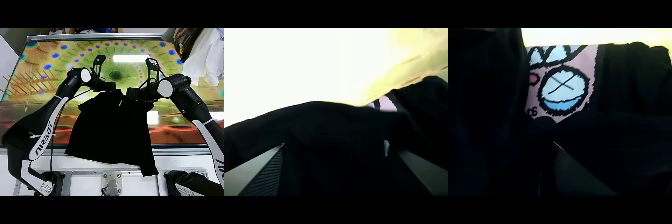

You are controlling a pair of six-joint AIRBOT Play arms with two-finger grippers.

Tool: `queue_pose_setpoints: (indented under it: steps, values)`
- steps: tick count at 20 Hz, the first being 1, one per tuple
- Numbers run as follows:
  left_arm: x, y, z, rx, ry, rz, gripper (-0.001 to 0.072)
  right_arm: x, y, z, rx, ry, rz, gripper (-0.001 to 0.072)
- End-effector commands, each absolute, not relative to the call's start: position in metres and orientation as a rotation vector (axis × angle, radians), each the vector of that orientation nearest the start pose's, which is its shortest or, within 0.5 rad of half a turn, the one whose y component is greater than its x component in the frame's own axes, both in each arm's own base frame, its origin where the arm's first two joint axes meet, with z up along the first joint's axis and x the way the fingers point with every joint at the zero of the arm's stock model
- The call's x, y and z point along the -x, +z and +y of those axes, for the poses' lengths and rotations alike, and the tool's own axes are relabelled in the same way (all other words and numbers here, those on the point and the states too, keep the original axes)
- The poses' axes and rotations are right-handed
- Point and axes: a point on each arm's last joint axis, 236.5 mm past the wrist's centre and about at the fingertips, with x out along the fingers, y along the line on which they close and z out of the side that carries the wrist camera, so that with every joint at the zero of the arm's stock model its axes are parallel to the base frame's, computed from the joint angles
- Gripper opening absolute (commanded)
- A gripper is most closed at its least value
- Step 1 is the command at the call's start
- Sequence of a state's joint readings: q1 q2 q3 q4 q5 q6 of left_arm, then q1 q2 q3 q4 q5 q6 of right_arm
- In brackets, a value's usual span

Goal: Fold the clothes and pants, and hang the long-sleeved shirts on hangers.

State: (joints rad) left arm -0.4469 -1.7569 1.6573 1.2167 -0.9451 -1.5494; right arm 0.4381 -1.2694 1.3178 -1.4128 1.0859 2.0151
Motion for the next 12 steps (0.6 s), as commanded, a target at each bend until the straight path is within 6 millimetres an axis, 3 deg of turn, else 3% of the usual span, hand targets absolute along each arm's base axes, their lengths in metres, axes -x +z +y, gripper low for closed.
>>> queue_pose_setpoints:
  steps: [1,8,12]
  values:
    - [-0.478,-0.013,-0.312,0.019,-0.577,1.100,0.0696,-0.370,0.087,0.218,-0.284,0.267,1.141,0.0016]
    - [-0.466,-0.015,-0.324,-0.024,-0.619,1.115,0.0660,-0.372,0.090,0.213,-0.262,0.255,1.123,0.0016]
    - [-0.470,0.020,-0.316,-0.017,-0.621,1.054,0.0660,-0.373,0.090,0.211,-0.257,0.252,1.117,0.0016]
